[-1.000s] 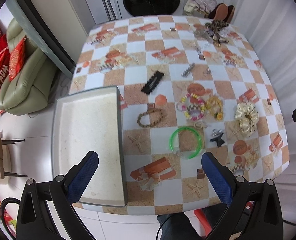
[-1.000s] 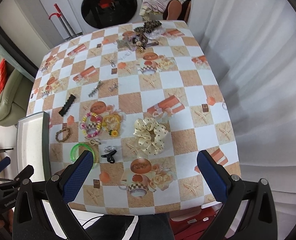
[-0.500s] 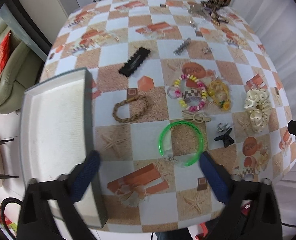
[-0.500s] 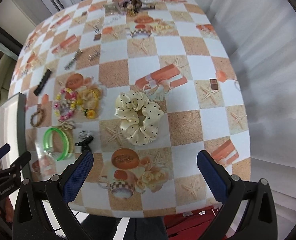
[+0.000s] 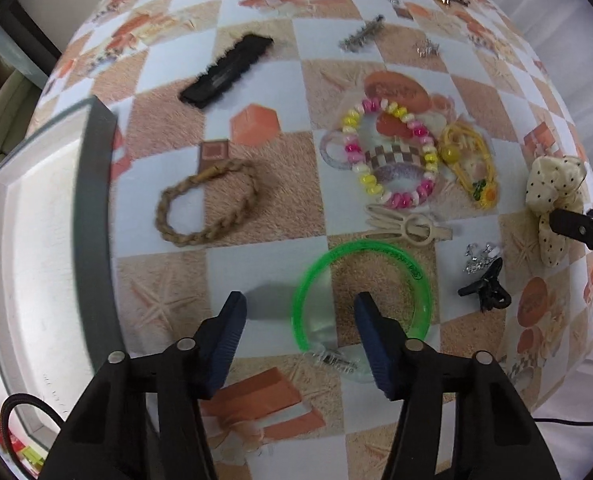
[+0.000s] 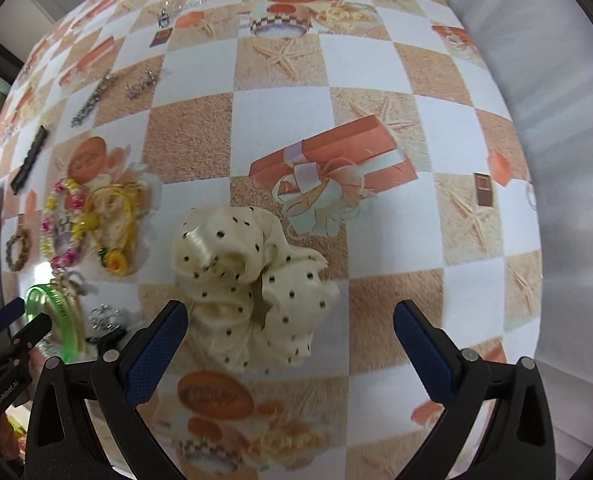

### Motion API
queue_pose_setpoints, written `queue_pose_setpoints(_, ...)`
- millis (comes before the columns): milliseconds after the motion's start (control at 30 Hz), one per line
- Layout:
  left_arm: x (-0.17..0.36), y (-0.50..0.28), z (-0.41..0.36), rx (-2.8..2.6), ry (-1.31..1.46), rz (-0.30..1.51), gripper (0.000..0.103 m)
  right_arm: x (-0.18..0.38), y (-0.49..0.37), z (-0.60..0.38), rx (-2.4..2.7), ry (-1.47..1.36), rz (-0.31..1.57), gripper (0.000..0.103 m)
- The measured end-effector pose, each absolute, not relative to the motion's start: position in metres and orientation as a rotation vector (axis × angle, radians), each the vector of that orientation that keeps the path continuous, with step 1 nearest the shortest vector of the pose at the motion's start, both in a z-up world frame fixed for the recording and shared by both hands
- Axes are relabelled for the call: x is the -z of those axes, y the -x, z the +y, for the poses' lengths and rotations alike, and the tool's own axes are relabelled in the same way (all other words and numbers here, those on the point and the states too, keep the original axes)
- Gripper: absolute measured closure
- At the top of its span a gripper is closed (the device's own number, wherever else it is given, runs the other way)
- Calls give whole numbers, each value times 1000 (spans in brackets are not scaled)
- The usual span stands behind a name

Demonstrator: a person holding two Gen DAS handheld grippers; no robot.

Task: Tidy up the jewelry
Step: 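Grasp the cream polka-dot scrunchie with the right tool while the left tool grasps the green bangle, then carry scrunchie and bangle into the white tray and open both tools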

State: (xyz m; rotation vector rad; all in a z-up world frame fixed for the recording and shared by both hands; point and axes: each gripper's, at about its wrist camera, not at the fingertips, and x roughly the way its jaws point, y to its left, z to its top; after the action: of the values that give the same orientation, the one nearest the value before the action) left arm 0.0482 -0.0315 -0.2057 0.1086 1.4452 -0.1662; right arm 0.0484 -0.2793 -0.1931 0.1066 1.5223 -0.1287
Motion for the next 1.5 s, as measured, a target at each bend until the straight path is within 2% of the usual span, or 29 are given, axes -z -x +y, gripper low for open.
queue_pose_setpoints(33, 206, -47, -33, 168, -119, 1433, 41, 197, -49, -278, 126, -103, 1528, 9)
queue_pose_setpoints(67, 207, -46, -35, 172, -128, 1430, 43, 200, -50, -278, 122, -102, 1534, 17)
queue_pose_setpoints(100, 207, -45, -36, 173, -136, 1424, 52, 203, -51, -277, 115, -104, 1540, 29)
queue_pose_setpoints(133, 207, -45, -38, 176, -138, 1417, 57, 205, -50, -275, 114, -102, 1542, 29)
queue_pose_setpoints(167, 206, -45, -40, 178, -140, 1415, 67, 204, -50, -274, 114, -97, 1532, 37)
queue_pose_setpoints(200, 206, -45, -41, 181, -137, 1416, 78, 202, -49, -273, 107, -94, 1521, 48)
queue_pose_setpoints(233, 206, -44, -41, 181, -133, 1415, 84, 201, -49, -272, 97, -86, 1514, 55)
queue_pose_setpoints(267, 206, -44, -40, 184, -126, 1418, 90, 200, -49, -270, 88, -79, 1511, 68)
queue_pose_setpoints(300, 206, -45, -39, 188, -111, 1421, 91, 199, -49, -268, 85, -78, 1511, 74)
queue_pose_setpoints(367, 204, -46, -41, 192, -88, 1424, 91, 197, -48, -270, 78, -96, 1508, 82)
queue_pose_setpoints(900, 147, -31, 1, 218, 39, 1351, 91, 120, -38, -270, -23, -201, 1454, 84)
queue_pose_setpoints(1200, 105, -20, 64, 123, 109, 1274, 91, 75, -54, -191, -178, -198, 1399, 84)
queue_pose_setpoints(1500, 93, -17, 165, -96, 204, 1213, 91, 45, -99, -55, -482, -102, 1358, 84)
